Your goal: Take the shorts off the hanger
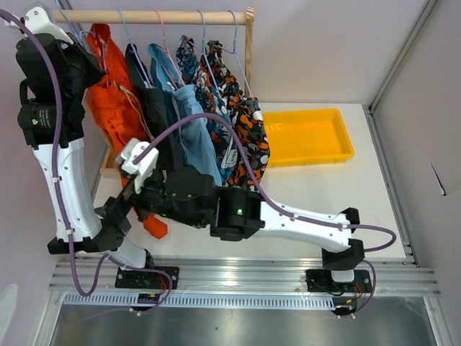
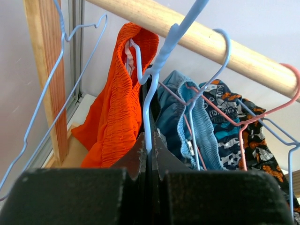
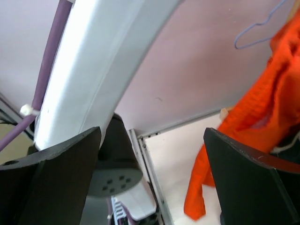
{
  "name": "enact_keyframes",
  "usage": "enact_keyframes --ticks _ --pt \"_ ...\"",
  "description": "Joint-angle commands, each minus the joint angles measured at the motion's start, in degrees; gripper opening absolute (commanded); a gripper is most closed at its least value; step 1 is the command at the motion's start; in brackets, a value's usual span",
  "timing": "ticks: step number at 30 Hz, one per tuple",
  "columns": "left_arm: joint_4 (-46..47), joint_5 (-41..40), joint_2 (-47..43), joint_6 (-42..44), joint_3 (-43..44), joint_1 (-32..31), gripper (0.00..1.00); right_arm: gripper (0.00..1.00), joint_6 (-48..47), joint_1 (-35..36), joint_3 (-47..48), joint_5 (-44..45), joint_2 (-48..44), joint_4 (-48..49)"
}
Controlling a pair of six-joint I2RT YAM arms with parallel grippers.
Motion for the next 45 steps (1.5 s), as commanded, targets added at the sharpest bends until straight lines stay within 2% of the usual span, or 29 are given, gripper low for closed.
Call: enact_keyframes --ticks 1,15,20,23,24,25,26,28,32,40,45 --pt "4.7 1.6 -3.1 -0.9 -0.8 0.5 0.0 0.99 -3.5 -0.5 5.7 2.6 3.1 1.8" --pt "5.2 4.9 -8.9 -2.0 -5.7 0.6 0.0 0.99 -9.5 -3.3 3.4 18.1 9.0 10.0" --pt "5.3 6.3 -9.6 -2.7 -5.8 0.5 0.0 0.99 -10.0 -3.3 2.7 20.1 10.0 12.6" --pt "5.4 6.3 -10.4 -2.8 -6.3 0.6 0.0 0.88 -9.0 -3.6 4.0 20.2 11.8 13.2" --pt "5.3 6.3 -10.4 -2.7 -6.3 0.5 0.0 0.69 -8.6 -3.6 4.7 20.2 13.0 12.9" --pt "5.5 6.3 -10.4 -2.6 -6.4 0.5 0.0 0.55 -8.2 -3.6 5.3 20.0 13.5 12.4" --pt "5.4 6.3 -10.4 -2.6 -6.2 0.5 0.0 0.3 -7.0 -3.5 6.2 19.7 13.9 11.5" --pt "5.4 6.3 -10.1 -2.6 -6.2 0.6 0.0 0.02 -5.6 -3.3 6.3 19.7 14.1 10.8" --pt "5.2 4.9 -10.3 -2.4 -6.2 0.5 0.0 0.0 -4.4 -0.9 2.0 21.8 11.1 11.1" --pt "5.2 0.7 -10.3 -1.4 -6.0 0.5 0.0 0.0 -6.8 10.3 -10.7 31.5 3.1 13.3" --pt "4.7 -0.3 -8.0 -1.3 -3.2 0.6 0.0 0.0 -7.0 15.1 -14.1 35.9 0.9 13.0"
